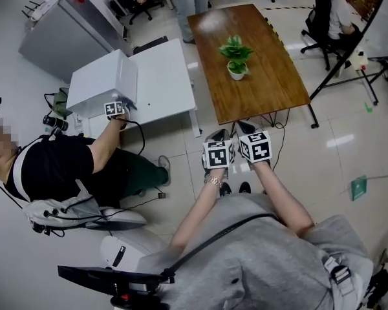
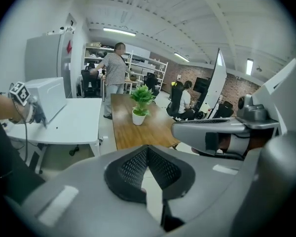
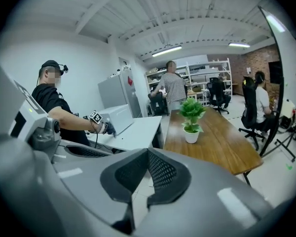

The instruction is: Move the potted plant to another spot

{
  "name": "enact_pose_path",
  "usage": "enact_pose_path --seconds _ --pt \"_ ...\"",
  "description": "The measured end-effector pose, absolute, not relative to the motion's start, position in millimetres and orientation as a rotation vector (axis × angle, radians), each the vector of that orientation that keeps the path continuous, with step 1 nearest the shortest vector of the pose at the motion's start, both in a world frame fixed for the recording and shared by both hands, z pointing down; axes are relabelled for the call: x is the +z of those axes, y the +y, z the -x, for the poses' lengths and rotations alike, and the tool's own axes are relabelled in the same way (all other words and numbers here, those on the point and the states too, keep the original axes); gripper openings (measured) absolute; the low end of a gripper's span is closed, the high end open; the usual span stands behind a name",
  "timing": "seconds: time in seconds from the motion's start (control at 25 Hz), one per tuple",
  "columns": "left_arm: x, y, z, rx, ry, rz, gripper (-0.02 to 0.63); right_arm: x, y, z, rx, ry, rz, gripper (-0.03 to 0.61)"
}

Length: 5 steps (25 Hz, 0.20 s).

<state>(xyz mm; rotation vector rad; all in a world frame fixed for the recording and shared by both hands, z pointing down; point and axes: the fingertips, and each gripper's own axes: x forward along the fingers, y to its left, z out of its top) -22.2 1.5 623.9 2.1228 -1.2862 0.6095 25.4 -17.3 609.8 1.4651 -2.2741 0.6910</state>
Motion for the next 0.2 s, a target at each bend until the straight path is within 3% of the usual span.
enact_pose_path --seconds 0.2 --pt "623.5 2.8 27.8 0.597 -1.282 -2.136 0.014 605.6 -16.2 -6.9 0.677 -2.318 -1.433 0.0"
